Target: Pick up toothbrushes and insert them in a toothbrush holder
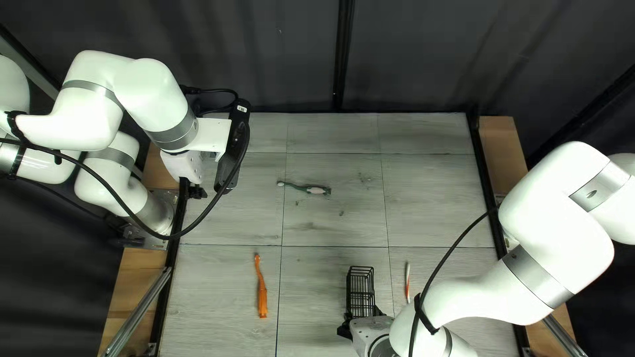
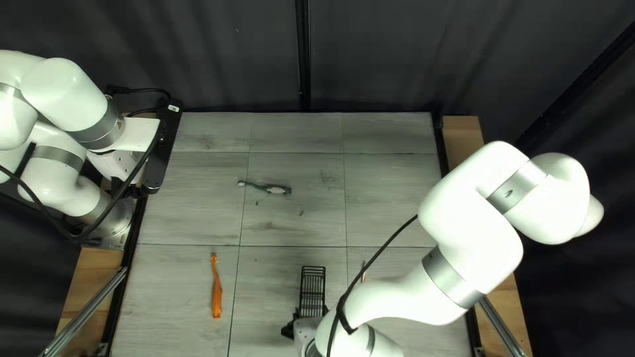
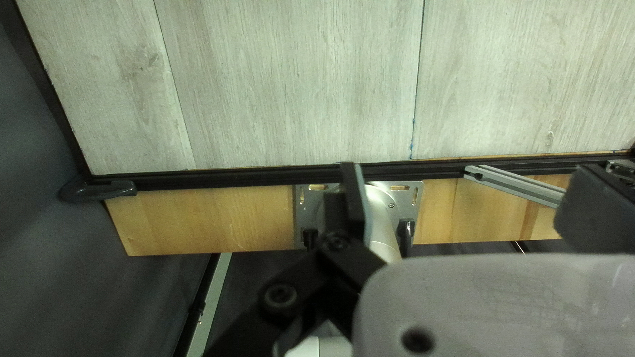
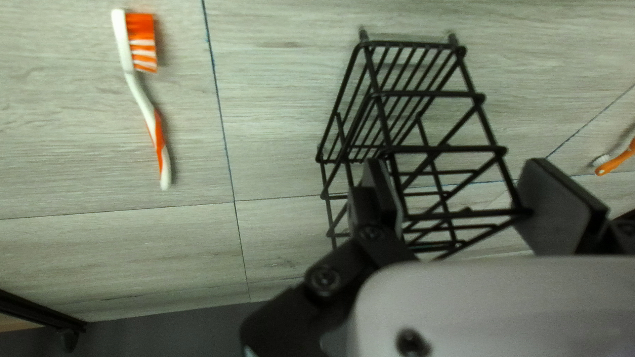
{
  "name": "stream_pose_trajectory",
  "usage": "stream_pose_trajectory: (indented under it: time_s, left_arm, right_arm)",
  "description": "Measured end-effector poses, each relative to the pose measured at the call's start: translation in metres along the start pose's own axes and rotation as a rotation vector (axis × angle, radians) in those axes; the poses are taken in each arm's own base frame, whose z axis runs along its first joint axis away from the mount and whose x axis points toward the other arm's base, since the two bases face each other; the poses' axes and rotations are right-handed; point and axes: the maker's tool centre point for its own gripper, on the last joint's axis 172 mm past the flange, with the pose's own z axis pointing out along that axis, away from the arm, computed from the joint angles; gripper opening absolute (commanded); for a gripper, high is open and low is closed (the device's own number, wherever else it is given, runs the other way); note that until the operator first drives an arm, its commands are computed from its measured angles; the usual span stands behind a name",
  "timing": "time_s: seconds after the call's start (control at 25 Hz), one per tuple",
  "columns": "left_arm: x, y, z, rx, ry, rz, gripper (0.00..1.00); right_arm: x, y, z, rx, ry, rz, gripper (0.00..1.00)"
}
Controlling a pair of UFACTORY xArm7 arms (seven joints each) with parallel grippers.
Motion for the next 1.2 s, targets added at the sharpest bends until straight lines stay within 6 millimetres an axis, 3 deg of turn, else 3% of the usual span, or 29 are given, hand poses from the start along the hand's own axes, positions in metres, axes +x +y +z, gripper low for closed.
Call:
stream_pose_trajectory:
  time_s: [0.08,0.36,0.6,0.76,1.0,1.2]
  left_arm:
    - [0.000,0.000,0.000,0.000,0.000,0.000,1.00]
    - [0.000,0.000,0.000,0.000,0.000,0.000,1.00]
    - [0.000,0.000,0.000,0.000,0.000,0.000,1.00]
    - [0.000,0.000,0.000,0.000,0.000,0.000,1.00]
    - [0.000,0.000,0.000,0.000,0.000,0.000,1.00]
    - [0.000,0.000,0.000,0.000,0.000,0.000,1.00]
  right_arm:
    - [0.001,0.000,0.000,-0.001,0.000,-0.005,0.96]
    - [0.002,-0.001,-0.001,-0.004,0.003,-0.015,1.00]
    - [-0.005,0.006,-0.022,0.015,0.035,0.001,1.00]
    - [-0.021,0.005,-0.041,0.036,0.089,0.067,1.00]
    - [-0.064,-0.004,-0.055,0.063,0.209,0.270,1.00]
    - [-0.067,-0.005,-0.055,0.065,0.217,0.284,1.00]
